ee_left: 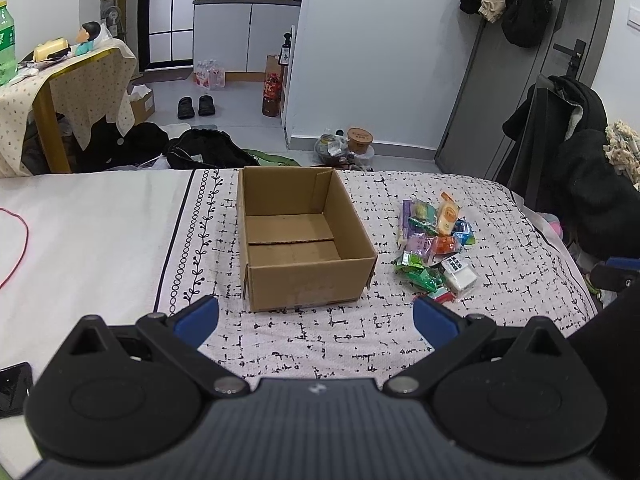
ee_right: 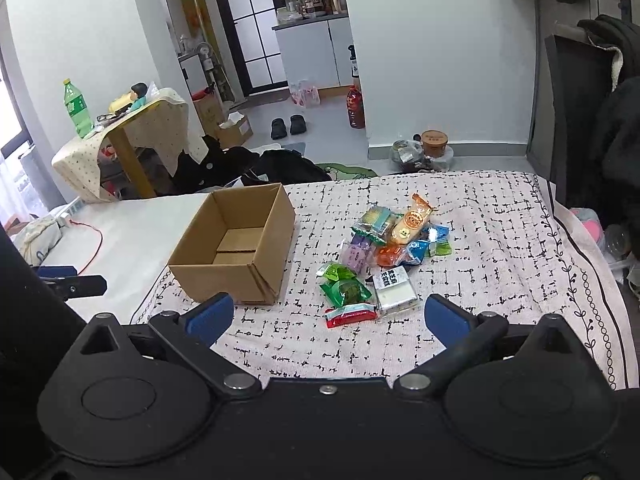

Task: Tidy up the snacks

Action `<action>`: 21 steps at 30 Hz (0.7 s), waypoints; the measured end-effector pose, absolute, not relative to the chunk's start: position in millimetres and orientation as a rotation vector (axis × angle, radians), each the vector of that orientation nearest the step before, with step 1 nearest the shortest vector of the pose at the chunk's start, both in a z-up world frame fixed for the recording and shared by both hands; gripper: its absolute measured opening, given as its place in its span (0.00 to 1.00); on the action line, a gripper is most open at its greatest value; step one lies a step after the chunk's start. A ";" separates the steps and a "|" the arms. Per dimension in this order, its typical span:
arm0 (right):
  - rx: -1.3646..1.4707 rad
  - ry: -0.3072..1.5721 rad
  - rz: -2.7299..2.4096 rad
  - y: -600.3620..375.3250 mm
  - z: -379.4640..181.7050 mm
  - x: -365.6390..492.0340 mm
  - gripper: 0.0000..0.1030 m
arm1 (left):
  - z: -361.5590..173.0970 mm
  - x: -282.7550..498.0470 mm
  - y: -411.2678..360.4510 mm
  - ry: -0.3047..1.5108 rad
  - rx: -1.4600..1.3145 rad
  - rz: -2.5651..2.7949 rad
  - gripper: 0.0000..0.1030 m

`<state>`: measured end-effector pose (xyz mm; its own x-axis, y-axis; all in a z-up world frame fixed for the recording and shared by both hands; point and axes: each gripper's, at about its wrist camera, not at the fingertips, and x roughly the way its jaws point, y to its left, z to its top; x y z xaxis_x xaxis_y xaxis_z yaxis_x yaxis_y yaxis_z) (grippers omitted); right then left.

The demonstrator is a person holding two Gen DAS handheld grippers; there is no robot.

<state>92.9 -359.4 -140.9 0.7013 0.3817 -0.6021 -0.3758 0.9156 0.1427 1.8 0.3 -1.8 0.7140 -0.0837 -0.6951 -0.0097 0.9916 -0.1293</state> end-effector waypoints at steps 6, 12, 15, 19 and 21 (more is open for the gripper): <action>0.017 0.668 0.419 -359.1 -140.1 93.2 1.00 | -2.9 -0.6 0.5 0.767 -0.129 -0.038 1.00; 0.003 0.670 0.423 -357.4 -141.3 92.6 1.00 | -3.5 -0.7 1.1 0.759 -0.129 -0.041 1.00; 0.005 0.670 0.423 -357.4 -141.7 92.5 1.00 | -3.2 0.1 0.8 0.761 -0.129 -0.042 1.00; 0.005 0.672 0.422 -357.9 -141.8 92.1 1.00 | -2.8 -0.3 0.3 0.758 -0.124 -0.040 1.00; 0.005 0.671 0.422 -358.0 -142.0 92.3 1.00 | -2.7 -0.8 0.6 0.756 -0.123 -0.039 1.00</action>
<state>92.3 -358.0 -142.0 0.7022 0.3805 -0.6018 -0.3775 0.9156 0.1384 -0.8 0.6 -2.7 0.7273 -0.0797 -0.6817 -0.0088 0.9921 -0.1254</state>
